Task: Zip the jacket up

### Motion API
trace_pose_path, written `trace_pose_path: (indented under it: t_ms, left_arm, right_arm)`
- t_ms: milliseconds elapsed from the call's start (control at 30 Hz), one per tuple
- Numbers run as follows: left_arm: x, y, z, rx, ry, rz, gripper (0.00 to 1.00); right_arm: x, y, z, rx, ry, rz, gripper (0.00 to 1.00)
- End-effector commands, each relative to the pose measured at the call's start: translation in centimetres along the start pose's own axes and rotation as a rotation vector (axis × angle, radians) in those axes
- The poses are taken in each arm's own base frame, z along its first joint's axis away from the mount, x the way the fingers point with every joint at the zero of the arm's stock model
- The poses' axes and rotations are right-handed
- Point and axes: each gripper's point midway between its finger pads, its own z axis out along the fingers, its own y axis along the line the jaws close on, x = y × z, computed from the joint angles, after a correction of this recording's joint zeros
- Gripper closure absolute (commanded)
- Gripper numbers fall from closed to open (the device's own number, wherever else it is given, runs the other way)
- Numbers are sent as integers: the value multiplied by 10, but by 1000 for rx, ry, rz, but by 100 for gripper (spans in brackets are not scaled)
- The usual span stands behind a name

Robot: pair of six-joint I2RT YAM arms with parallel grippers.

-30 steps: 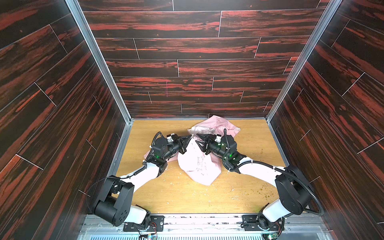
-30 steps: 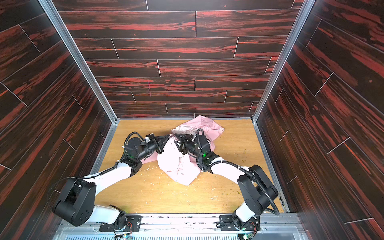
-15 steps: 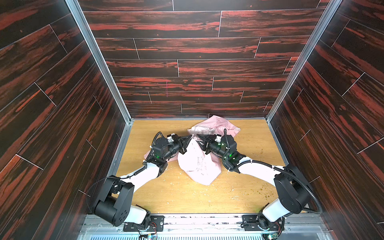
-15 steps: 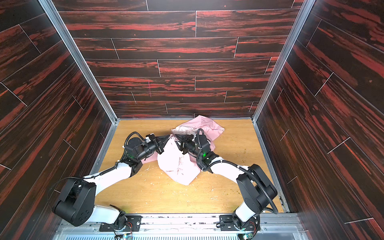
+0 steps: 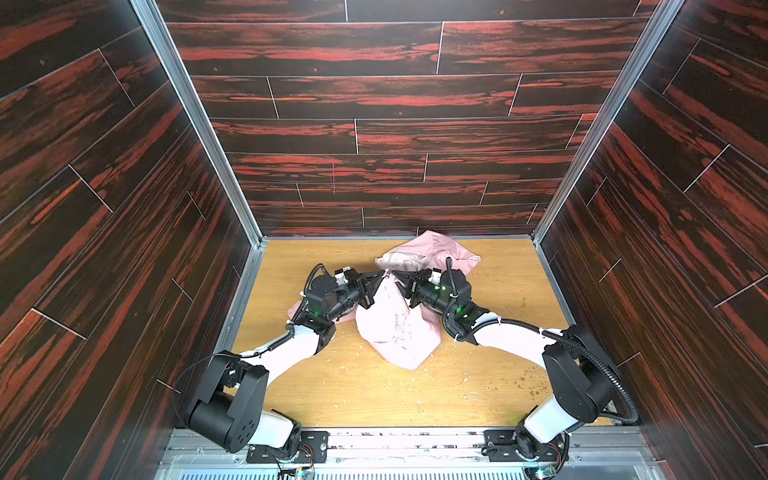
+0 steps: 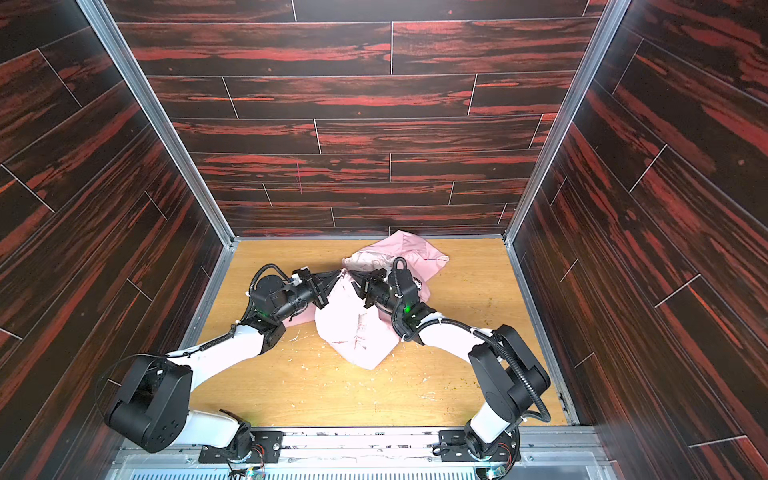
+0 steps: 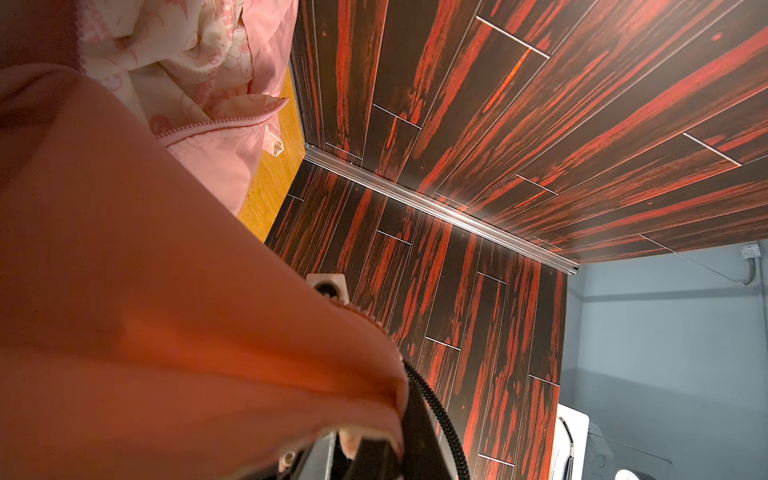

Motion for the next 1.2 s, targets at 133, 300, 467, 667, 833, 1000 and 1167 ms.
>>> trace_pose_path:
  t_ms: [133, 300, 467, 667, 833, 1000, 1167]
  left_arm:
    - [14, -22, -2, 62, 40, 31, 100]
    - [14, -22, -1, 61, 39, 29, 100]
    - [13, -21, -1, 61, 35, 27, 100]
    - [12, -22, -1, 63, 31, 26, 100]
    - [12, -24, -1, 68, 31, 29, 100]
    - [12, -26, 0, 72, 30, 30, 100]
    - [12, -25, 0, 72, 29, 30, 100]
  right_arm:
    - [4, 20, 6, -53, 20, -32, 82]
    - [8, 23, 7, -66, 36, -40, 84]
    - [11, 27, 9, -71, 52, -55, 85]
    - [17, 29, 12, -66, 85, -69, 86]
    - [17, 25, 12, -45, 89, -77, 84]
    - [16, 16, 12, -16, 94, -69, 83]
    - [15, 13, 11, -5, 93, -74, 86]
